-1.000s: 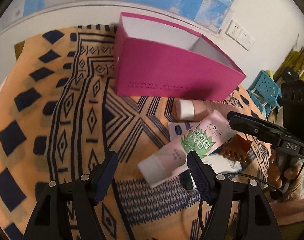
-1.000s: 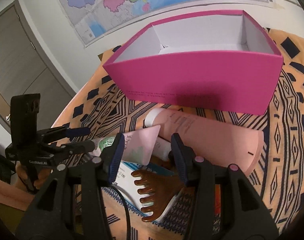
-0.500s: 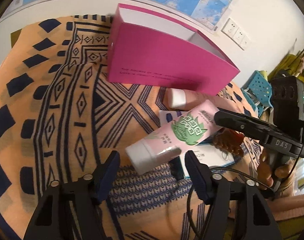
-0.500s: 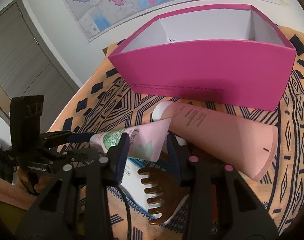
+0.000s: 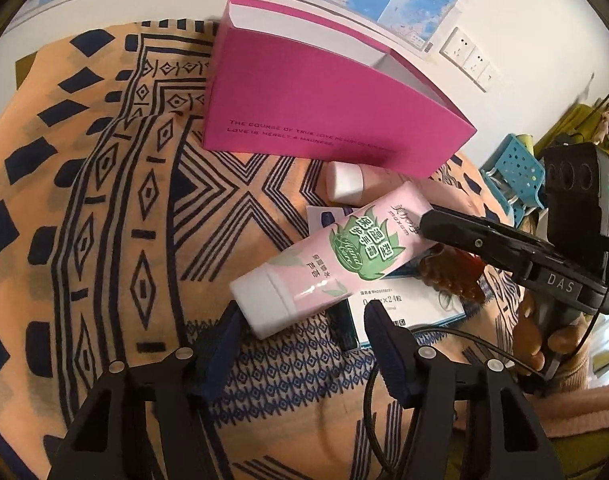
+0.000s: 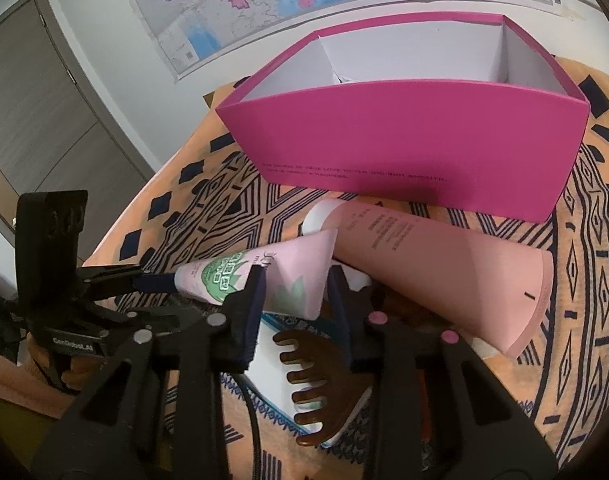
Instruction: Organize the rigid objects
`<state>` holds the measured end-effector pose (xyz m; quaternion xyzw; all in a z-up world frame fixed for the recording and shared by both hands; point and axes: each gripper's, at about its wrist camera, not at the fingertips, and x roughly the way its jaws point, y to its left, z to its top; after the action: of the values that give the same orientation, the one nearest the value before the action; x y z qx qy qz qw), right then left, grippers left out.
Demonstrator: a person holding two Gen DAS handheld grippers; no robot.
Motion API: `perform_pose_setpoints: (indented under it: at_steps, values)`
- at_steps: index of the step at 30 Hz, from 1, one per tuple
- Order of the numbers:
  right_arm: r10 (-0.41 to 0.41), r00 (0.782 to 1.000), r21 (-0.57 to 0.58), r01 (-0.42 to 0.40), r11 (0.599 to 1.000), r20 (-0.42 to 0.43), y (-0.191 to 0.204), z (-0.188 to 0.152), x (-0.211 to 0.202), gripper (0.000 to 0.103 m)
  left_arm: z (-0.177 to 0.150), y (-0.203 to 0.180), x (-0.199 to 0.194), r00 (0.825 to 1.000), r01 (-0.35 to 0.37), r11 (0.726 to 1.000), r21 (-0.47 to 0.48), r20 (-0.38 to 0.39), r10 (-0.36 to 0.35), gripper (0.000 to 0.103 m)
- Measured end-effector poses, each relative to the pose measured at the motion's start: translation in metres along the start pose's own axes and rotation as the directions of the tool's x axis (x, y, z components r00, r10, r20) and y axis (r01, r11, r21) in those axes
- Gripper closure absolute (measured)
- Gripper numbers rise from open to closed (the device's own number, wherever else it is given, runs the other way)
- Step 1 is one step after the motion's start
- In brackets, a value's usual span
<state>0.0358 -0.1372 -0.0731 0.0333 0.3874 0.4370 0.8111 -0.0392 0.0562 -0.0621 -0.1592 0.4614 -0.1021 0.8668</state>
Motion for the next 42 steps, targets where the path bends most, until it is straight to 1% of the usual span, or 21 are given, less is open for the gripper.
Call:
perform_pose_setpoints:
  at_steps: [3,5,7,18,25,32,34,37,42]
  values:
    - [-0.004,1.0,-0.003,0.004,1.0,0.002,0.0,0.0,-0.001,0.076,0.001,0.001,-0.001,1.0,-0.008,1.0,-0.006,0.004,0.008,0.043]
    - [-0.006,1.0,-0.004,0.006,1.0,0.006,0.001,0.0,-0.001,0.076,0.002,0.001,-0.001,1.0,-0.022,1.0,-0.009,0.007,0.022,0.048]
    - [-0.011,1.0,-0.005,0.011,1.0,0.008,0.001,-0.001,-0.002,0.076,0.002,0.003,-0.001,0.999,-0.038,0.999,-0.011,0.001,0.038,0.056]
    - [-0.014,0.999,-0.005,0.015,1.0,0.03,0.003,0.0,-0.008,0.076,0.005,0.001,-0.001,0.999,-0.032,0.999,-0.015,0.007,0.032,0.056]
    - [-0.024,0.998,-0.001,0.024,1.0,0.055,0.002,0.004,-0.017,0.076,0.014,-0.005,-0.006,0.999,-0.03,0.999,0.013,0.031,0.029,0.056]
    - [-0.037,0.994,-0.004,0.038,0.999,0.105,0.003,0.014,-0.035,0.076,0.03,-0.015,-0.013,0.998,-0.022,0.998,0.055,0.063,0.018,0.056]
    - [-0.039,0.992,-0.005,0.04,0.999,0.117,0.003,0.019,-0.039,0.076,0.035,-0.018,-0.016,0.997,-0.029,0.997,0.075,0.077,0.023,0.056]
    - [-0.041,0.988,-0.011,0.043,0.999,0.149,0.003,0.028,-0.047,0.076,0.048,-0.024,-0.022,0.994,-0.04,0.994,0.107,0.104,0.029,0.056]
    - [-0.052,0.979,-0.017,0.056,0.998,0.198,0.0,0.048,-0.058,0.076,0.076,-0.034,-0.033,0.985,-0.067,0.986,0.153,0.169,0.04,0.055]
